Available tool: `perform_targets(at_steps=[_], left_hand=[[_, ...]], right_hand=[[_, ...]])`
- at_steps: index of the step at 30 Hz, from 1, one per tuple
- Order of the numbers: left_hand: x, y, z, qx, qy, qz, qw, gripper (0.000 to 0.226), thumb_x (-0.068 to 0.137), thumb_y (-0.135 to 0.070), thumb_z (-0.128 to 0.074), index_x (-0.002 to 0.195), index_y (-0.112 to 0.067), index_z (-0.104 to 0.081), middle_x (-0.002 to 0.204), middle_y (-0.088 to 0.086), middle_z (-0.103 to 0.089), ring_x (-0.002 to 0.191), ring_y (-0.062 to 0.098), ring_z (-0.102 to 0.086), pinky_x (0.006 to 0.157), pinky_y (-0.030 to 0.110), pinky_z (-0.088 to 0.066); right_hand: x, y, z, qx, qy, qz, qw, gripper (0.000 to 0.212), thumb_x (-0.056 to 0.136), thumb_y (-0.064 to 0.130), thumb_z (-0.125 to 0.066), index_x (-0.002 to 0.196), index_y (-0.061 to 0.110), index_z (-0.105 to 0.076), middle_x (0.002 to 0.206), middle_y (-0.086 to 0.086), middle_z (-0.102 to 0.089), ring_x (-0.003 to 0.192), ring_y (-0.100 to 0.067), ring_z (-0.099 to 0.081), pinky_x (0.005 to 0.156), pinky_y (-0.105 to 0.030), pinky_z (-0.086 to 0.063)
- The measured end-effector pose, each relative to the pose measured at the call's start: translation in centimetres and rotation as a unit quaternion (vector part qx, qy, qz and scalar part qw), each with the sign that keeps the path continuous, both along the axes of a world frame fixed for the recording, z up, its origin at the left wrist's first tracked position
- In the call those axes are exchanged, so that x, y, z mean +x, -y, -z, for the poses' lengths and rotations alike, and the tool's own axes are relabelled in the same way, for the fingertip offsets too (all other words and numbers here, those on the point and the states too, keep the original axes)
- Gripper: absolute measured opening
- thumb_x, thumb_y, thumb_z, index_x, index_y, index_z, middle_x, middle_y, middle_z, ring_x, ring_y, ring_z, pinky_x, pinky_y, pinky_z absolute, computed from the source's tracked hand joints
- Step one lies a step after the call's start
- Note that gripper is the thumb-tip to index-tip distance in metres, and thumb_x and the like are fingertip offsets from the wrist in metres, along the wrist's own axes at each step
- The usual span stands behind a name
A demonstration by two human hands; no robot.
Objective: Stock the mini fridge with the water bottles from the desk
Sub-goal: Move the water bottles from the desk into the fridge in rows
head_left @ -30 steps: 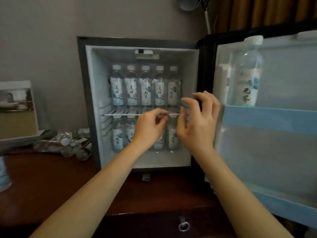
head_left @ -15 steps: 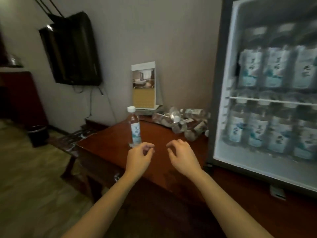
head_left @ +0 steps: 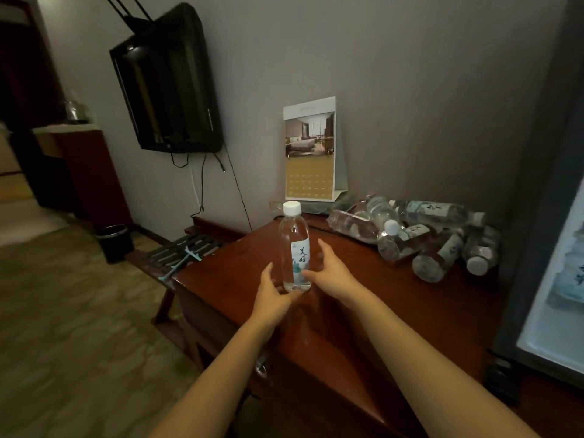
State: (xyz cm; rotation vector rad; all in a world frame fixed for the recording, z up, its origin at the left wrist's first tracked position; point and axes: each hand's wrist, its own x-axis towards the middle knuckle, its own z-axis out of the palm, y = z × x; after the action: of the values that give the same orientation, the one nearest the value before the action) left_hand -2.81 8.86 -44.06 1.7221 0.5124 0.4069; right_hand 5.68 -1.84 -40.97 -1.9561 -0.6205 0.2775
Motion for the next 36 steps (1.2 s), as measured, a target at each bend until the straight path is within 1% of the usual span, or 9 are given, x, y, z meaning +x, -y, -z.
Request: perform_targets(at_steps=[5,9,12,15,18,21,26,32,36], left_hand=[[1.4,0.4,1.3,0.068,0.043,-0.115,0.990,0.081,0.074,-0.013,-0.076,0.140,-0.018,-0.028,0.137,0.008,-0.039,0.120,0.021,-0.046,0.096,0.033,-0.044],[1.5,3.6,0.2,0.161,0.136,-0.224,0.952,0.047,0.078,-0.009,-0.070,0.115,-0.011,-0.042,0.115,0.007,-0.043,0.104,0.020,-0.049,0.075,0.024,-0.043],[2.4,5.6,-0.1,0.222,0.196,-0.157,0.942,0.034,0.080,-0.009,-0.067,0.099,-0.019,-0.041,0.098,-0.003,-0.043,0.087,0.011,-0.048,0.066,0.014,-0.038],[4.1,7.3,-0.3,0.279,0.196,-0.070,0.937,0.026,0.082,-0.011,-0.064,0.102,-0.017,-0.049,0.099,-0.007,-0.041,0.087,0.007,-0.046,0.070,0.011,-0.036],[5.8,8.7,-0.3,0.285,0.180,-0.005,0.941,0.029,0.082,-0.011,-0.063,0.109,-0.014,-0.052,0.106,-0.008,-0.037,0.093,0.007,-0.047,0.078,0.018,-0.039],[6.9,9.7,0.4,0.272,0.136,0.045,0.951,0.032,0.083,-0.013,-0.063,0.113,-0.015,-0.052,0.109,-0.008,-0.034,0.097,0.010,-0.049,0.086,0.024,-0.042],[7.7,10.3,1.6,0.249,0.039,0.075,0.965,0.034,0.085,-0.021,-0.062,0.117,-0.019,-0.051,0.114,-0.004,-0.037,0.099,0.015,-0.053,0.086,0.026,-0.042],[7.8,10.0,1.7,0.228,0.042,0.035,0.972,0.024,0.086,-0.016,-0.060,0.110,-0.016,-0.057,0.107,-0.002,-0.046,0.083,0.009,-0.050,0.077,0.017,-0.034],[8.1,10.0,1.7,0.215,0.032,0.034,0.976,0.018,0.088,-0.019,-0.057,0.106,-0.016,-0.061,0.104,-0.003,-0.054,0.089,0.011,-0.052,0.081,0.021,-0.037]], right_hand=[[1.8,0.4,0.3,-0.043,0.013,0.007,0.999,0.089,0.081,0.014,-0.071,0.149,0.017,-0.013,0.152,-0.011,-0.026,0.138,-0.026,-0.030,0.111,-0.035,-0.030],[3.6,3.4,-0.2,-0.143,0.145,0.137,0.969,0.064,0.086,0.015,-0.061,0.143,0.015,-0.031,0.140,-0.015,-0.039,0.125,-0.031,-0.042,0.104,-0.036,-0.035],[4.2,6.2,-0.5,-0.231,0.255,0.293,0.892,0.048,0.084,0.012,-0.057,0.130,0.010,-0.044,0.133,-0.018,-0.041,0.122,-0.035,-0.036,0.100,-0.040,-0.036],[5.2,8.7,-0.8,-0.307,0.209,0.363,0.855,0.048,0.084,0.020,-0.056,0.130,0.011,-0.044,0.140,-0.021,-0.031,0.128,-0.040,-0.027,0.106,-0.045,-0.028],[6.1,10.1,0.2,-0.365,0.109,0.326,0.865,0.049,0.091,0.025,-0.049,0.137,0.017,-0.038,0.154,-0.017,-0.004,0.135,-0.047,-0.015,0.109,-0.049,-0.027],[6.4,10.6,1.3,-0.378,0.123,0.314,0.862,0.055,0.090,0.016,-0.049,0.142,0.023,-0.031,0.155,-0.014,0.007,0.130,-0.051,-0.024,0.101,-0.047,-0.040],[6.4,10.7,1.7,-0.402,0.173,0.303,0.846,0.049,0.092,0.010,-0.047,0.140,0.018,-0.037,0.153,-0.011,-0.007,0.117,-0.052,-0.039,0.093,-0.044,-0.046],[4.0,10.0,2.6,-0.485,0.240,0.258,0.801,0.039,0.095,0.011,-0.041,0.133,0.008,-0.048,0.151,-0.011,-0.016,0.117,-0.056,-0.034,0.097,-0.055,-0.039],[2.9,10.3,1.8,-0.519,0.240,0.238,0.785,0.040,0.095,0.009,-0.039,0.134,0.003,-0.046,0.146,-0.012,-0.027,0.116,-0.057,-0.036,0.097,-0.056,-0.039]])
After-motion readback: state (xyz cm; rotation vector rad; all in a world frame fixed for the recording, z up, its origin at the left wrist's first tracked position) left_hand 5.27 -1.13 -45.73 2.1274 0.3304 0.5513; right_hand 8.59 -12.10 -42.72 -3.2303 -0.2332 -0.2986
